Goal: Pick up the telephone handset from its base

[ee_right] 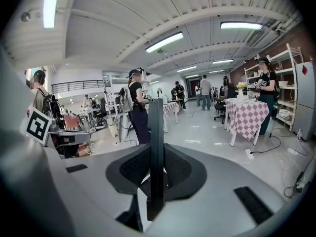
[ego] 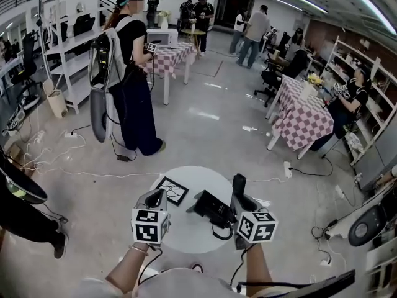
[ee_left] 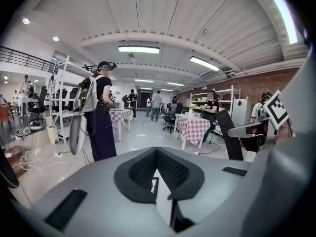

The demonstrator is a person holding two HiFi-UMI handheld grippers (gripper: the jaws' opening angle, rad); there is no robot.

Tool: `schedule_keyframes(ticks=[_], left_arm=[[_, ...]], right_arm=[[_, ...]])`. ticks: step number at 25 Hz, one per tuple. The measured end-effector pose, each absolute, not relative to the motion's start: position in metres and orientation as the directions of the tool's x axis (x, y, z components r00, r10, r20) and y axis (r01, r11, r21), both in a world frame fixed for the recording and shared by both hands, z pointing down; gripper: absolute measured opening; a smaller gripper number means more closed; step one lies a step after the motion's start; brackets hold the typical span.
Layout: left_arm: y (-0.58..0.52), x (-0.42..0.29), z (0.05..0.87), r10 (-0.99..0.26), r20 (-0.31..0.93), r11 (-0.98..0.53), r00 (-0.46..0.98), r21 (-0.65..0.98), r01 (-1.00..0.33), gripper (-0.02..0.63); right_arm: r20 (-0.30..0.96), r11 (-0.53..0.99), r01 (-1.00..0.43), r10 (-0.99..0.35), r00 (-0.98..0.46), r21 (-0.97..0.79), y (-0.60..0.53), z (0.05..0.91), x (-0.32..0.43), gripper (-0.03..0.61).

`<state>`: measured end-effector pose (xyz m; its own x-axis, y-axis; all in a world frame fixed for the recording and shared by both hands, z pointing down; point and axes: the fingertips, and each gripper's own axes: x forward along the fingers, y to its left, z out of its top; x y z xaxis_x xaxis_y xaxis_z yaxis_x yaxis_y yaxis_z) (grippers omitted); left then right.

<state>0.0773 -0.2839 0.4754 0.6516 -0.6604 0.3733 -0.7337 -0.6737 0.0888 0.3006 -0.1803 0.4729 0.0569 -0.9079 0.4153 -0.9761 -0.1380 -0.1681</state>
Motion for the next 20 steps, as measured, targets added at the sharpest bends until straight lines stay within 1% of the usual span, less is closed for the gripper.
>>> schedule_keyframes(ticks=[8, 14, 20], left_arm=[[-0.281, 0.11, 0.446, -0.601, 0.311, -0.755, 0.736, 0.082, -0.651, 0.009], [-0.268, 0.123, 0.438, -0.555, 0.275, -0.79, 0.785, 0.122, -0.601, 0.009], [-0.249, 0.137, 0.432, -0.535, 0.226, -0.82, 0.814, 0.09, -0.565, 0.009]], right_arm=[[0.351, -0.241, -0.955, -0.921, 0.169, -0.173, -0.157, 0.455, 0.3, 0.092], [0.296, -0.298, -0.942, -0.924, 0.243, -0.156, -0.137, 0.441, 0.298, 0.092], [0.236, -0.383, -0.91, -0.91, 0.341, -0.162, -0.113, 0.434, 0.302, 0.092]])
